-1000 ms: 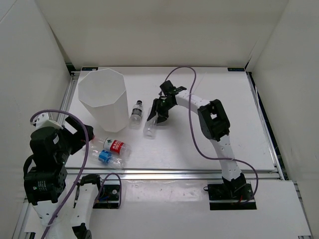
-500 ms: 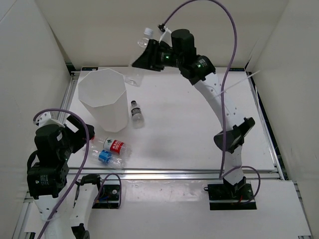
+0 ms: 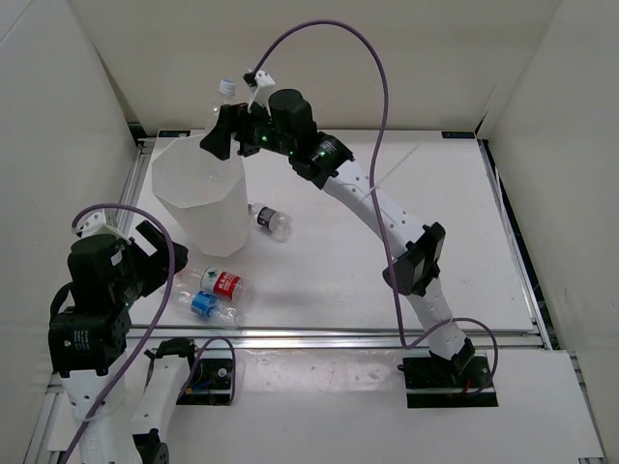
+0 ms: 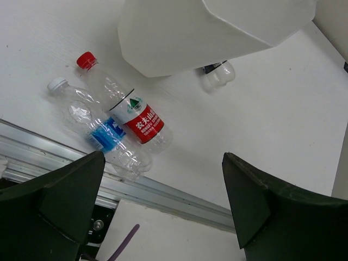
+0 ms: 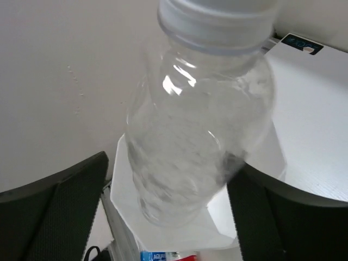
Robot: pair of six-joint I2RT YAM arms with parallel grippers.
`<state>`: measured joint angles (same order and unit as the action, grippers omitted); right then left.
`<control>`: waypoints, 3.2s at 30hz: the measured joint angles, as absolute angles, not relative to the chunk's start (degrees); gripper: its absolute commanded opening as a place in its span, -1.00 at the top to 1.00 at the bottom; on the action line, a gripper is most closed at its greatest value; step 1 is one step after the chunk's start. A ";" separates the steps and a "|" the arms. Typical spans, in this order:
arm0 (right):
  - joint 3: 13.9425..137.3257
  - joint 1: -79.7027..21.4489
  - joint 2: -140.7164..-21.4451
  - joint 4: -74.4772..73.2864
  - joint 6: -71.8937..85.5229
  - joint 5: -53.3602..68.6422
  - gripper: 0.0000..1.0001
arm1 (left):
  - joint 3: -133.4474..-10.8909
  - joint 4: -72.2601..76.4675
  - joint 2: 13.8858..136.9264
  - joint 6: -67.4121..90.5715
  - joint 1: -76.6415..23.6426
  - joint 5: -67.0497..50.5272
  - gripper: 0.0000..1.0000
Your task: Put the plastic bottles in the bin
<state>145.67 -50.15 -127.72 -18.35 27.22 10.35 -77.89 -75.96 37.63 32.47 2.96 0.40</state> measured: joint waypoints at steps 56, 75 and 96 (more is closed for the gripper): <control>117.89 -34.26 -147.04 -22.20 27.31 51.90 0.55 | -66.46 -76.73 30.52 39.53 2.87 1.80 -1.00; 142.93 -37.85 -120.22 -32.64 31.97 37.04 0.63 | -51.59 -74.65 27.94 56.58 2.87 7.60 -1.00; 140.40 -46.37 -123.35 -23.55 31.29 26.22 -1.00 | -48.69 -71.64 33.56 52.21 2.87 5.28 -1.00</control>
<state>140.40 -46.37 -123.35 -23.55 31.29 26.22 -48.69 -71.64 33.56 52.21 2.87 5.28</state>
